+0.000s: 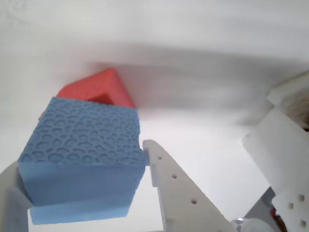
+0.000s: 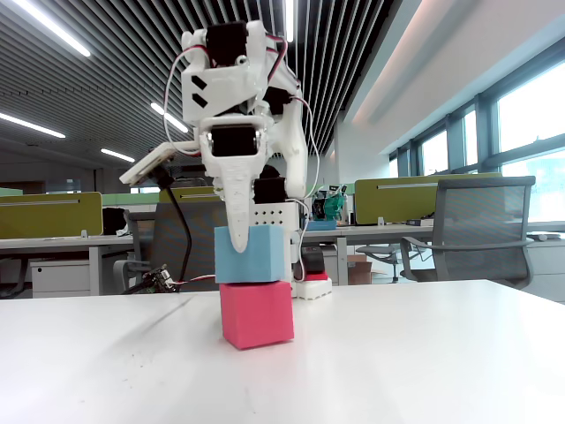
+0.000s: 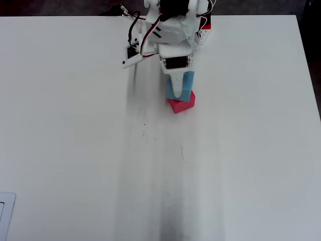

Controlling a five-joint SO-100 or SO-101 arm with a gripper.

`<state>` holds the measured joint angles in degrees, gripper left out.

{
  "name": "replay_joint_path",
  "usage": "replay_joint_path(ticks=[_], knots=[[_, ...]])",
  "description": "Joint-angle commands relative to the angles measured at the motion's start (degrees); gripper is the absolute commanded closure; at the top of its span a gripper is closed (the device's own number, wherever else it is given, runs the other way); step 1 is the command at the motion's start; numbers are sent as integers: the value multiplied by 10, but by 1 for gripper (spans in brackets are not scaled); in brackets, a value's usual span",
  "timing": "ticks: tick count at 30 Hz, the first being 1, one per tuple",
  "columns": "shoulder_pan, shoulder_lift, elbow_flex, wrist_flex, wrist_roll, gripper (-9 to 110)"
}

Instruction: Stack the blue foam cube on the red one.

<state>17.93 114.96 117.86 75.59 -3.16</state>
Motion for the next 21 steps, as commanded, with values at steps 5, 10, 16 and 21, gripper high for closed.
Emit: replay_joint_path(ticks=[5, 10, 16, 21], knots=[[-18, 56, -44, 12, 4, 72], [-24, 80, -64, 52, 4, 73], [-69, 98, -154, 98, 5, 73], [-127, 129, -151, 91, 7, 77]])
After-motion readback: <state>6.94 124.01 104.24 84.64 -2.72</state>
